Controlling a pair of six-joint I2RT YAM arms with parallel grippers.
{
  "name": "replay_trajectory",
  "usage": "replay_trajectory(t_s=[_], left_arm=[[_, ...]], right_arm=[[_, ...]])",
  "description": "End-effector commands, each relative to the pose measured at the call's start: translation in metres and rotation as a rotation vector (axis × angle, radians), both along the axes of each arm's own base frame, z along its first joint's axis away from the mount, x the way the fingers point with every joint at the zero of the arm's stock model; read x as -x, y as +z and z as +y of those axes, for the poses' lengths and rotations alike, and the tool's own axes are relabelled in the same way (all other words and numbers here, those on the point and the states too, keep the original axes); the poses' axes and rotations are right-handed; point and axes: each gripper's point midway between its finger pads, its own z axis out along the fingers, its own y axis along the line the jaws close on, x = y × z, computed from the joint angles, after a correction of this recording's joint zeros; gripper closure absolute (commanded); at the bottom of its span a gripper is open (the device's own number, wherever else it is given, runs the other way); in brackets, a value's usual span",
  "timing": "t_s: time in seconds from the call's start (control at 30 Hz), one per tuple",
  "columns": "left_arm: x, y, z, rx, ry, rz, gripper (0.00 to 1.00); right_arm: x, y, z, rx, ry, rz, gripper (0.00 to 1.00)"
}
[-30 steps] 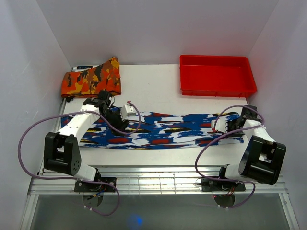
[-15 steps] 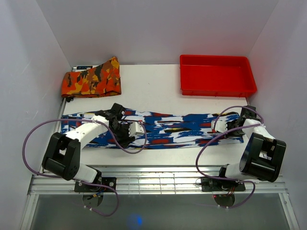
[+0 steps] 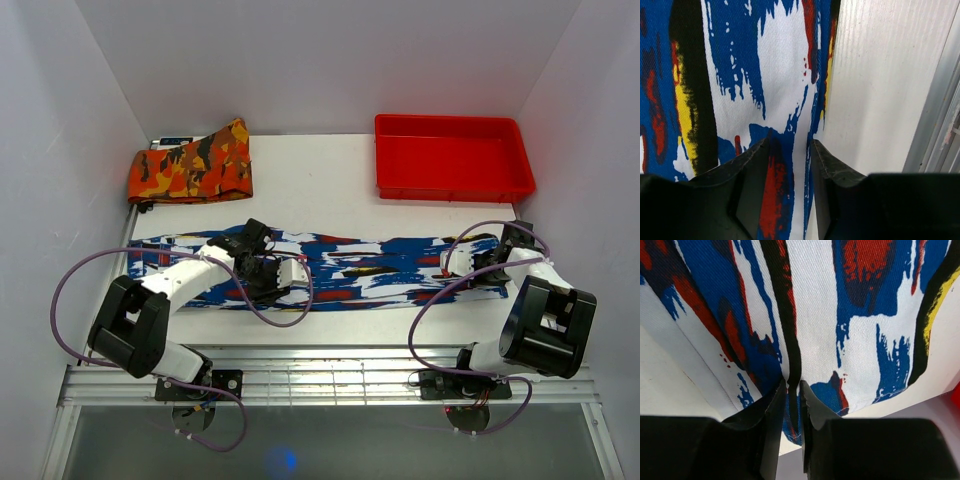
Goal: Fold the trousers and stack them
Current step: Fold the trousers
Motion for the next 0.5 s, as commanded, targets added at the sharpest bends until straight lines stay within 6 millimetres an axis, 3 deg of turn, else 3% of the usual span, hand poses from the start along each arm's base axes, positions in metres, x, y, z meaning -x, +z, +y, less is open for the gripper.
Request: replay_trajectory(t_s=[0.0,0.23,0.47], left_arm=[[0.002,0.010,-0.009,0.047,-0.024,-0.015,0.50],[0.007,0.003,-0.009,0.032,-0.038,0.015,0.63],[0.007,0.010,-0.008,0.028,-0.033,0.007,1.00]], right_arm=[[-0.008,0.008,0.000,-0.015,-0.009,-0.010,0.76],[-0.009,0.010,-0.002,-0.010,-0.014,-0.014,0.74],[-0.014,0.019,-0.005,-0.010,-0.020,-0.046,0.62]])
